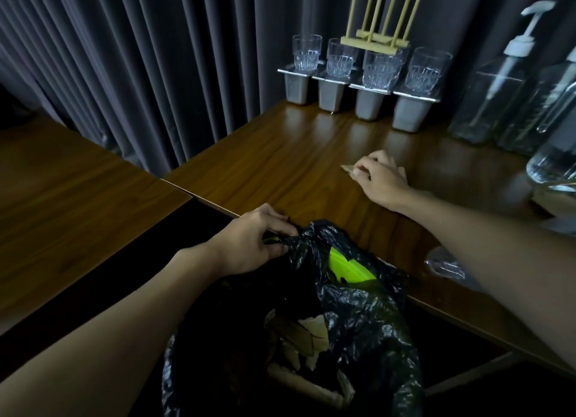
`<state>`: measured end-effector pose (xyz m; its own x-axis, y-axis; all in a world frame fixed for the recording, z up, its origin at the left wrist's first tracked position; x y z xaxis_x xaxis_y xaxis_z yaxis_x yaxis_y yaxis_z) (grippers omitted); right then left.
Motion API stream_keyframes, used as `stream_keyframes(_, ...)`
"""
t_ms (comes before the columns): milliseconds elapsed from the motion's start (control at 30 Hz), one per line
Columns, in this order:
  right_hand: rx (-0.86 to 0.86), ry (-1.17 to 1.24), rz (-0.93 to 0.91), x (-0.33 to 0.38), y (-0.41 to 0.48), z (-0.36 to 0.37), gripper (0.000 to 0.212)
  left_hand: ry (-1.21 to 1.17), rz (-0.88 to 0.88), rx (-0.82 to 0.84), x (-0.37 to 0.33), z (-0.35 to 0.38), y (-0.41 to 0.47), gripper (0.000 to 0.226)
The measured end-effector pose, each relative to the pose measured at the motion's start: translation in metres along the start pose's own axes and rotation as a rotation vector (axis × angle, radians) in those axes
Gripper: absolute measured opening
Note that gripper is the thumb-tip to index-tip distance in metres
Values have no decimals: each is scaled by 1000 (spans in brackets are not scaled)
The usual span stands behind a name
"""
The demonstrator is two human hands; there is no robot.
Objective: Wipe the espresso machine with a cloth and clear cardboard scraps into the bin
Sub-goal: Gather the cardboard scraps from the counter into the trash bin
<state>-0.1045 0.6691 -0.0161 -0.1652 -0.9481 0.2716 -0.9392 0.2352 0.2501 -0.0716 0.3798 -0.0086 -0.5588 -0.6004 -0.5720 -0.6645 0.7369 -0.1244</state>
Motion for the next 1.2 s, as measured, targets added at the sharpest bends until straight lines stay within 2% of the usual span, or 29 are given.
stream_keyframes(67,12,-12,54,4,-10,-4,10,2,2,-8,-2,0,-1,33)
stream_keyframes(100,36,-17,101,5,-15,-5,11,5,3,-10,-2,0,-1,33)
stream_keyframes(167,70,9,200,5,-25,-11,27,15,3,-5,-2,0,-2,34)
stream_keyframes(300,134,237,344,12,-50,-22,79,23,18,-5,-3,2,-3,36)
stream_keyframes(367,203,311,379,19,-68,-28,88,17,18,-10,-2,3,-5,36)
stream_keyframes(400,224,321,369,22,-76,-32,80,19,20,-10,-3,4,-6,36)
stream_keyframes(433,212,330,349,25,-81,-38,62,21,23,-10,-3,4,-6,37)
stream_keyframes(500,90,400,340,32,-94,-57,27,21,29,-6,-5,5,-7,37)
stream_keyframes(533,19,438,344,37,-101,-68,19,21,29,-2,-5,5,-8,38)
stream_keyframes(600,-50,573,337,50,-114,-88,12,27,30,2,-6,6,-9,39)
stream_keyframes(700,111,795,255,87,-140,-99,10,18,51,10,-11,5,-10,38)
stream_keyframes(767,264,738,152,112,-158,-101,9,14,88,10,-22,4,-12,38)
stream_keyframes(833,339,660,86,123,-173,-102,15,36,129,1,-37,3,-12,38)
stream_keyframes(967,192,555,98,101,-186,-124,24,21,165,11,-63,6,-7,35)
stream_keyframes(1100,218,-97,146,34,-206,-142,52,-38,163,56,-85,17,-1,33)
stream_keyframes(1200,325,-264,237,-18,-235,-146,62,-67,186,76,-105,29,1,28)
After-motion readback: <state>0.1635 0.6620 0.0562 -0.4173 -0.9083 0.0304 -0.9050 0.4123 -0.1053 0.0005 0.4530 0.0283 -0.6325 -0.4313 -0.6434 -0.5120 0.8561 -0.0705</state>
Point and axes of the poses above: each hand's wrist, its own y-axis towards the middle knuckle, its own z-axis out of the palm, x = y × z, the point moved 8 cm from there along y, towards the middle knuckle, and after that the axes turned 6 degrees about -z, right-handed, at the moved point
